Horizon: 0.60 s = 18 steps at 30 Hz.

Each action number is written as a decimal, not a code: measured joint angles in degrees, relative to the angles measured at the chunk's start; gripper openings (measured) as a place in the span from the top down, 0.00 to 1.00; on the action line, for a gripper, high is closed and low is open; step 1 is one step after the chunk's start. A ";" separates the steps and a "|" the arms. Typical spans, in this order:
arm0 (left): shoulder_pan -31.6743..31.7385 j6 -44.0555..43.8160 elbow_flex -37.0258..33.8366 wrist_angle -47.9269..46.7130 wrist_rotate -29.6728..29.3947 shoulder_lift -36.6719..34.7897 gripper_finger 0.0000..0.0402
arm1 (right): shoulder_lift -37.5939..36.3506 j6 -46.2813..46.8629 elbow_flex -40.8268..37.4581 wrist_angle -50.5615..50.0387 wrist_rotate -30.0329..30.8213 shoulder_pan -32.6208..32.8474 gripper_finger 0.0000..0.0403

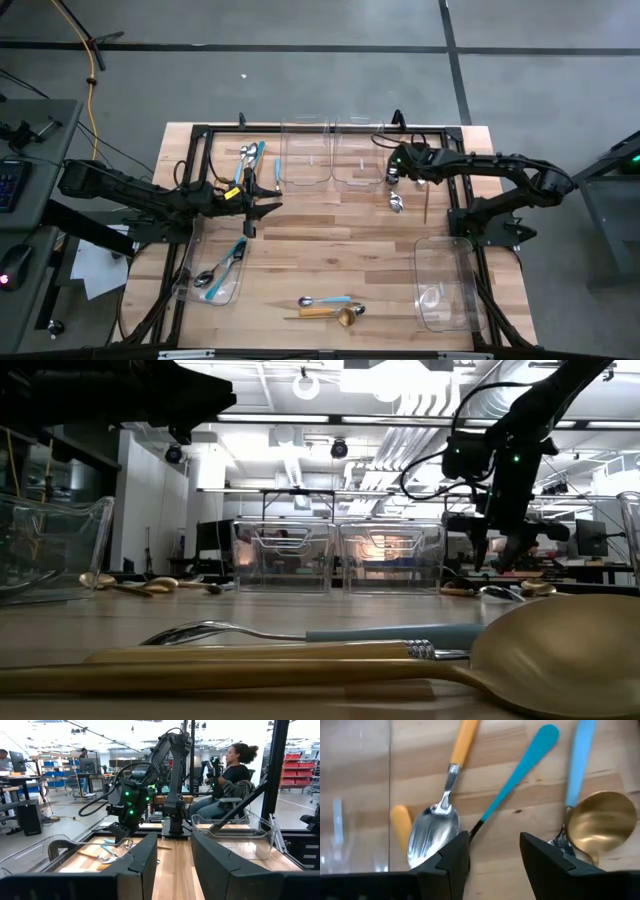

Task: Sort silverware by color (type)
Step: Put the black spoon into the bottom left transparent bin

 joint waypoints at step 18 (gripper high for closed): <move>0.00 -0.29 -0.02 0.07 0.00 0.00 0.72 | 6.59 12.00 0.00 3.38 3.42 -0.06 0.60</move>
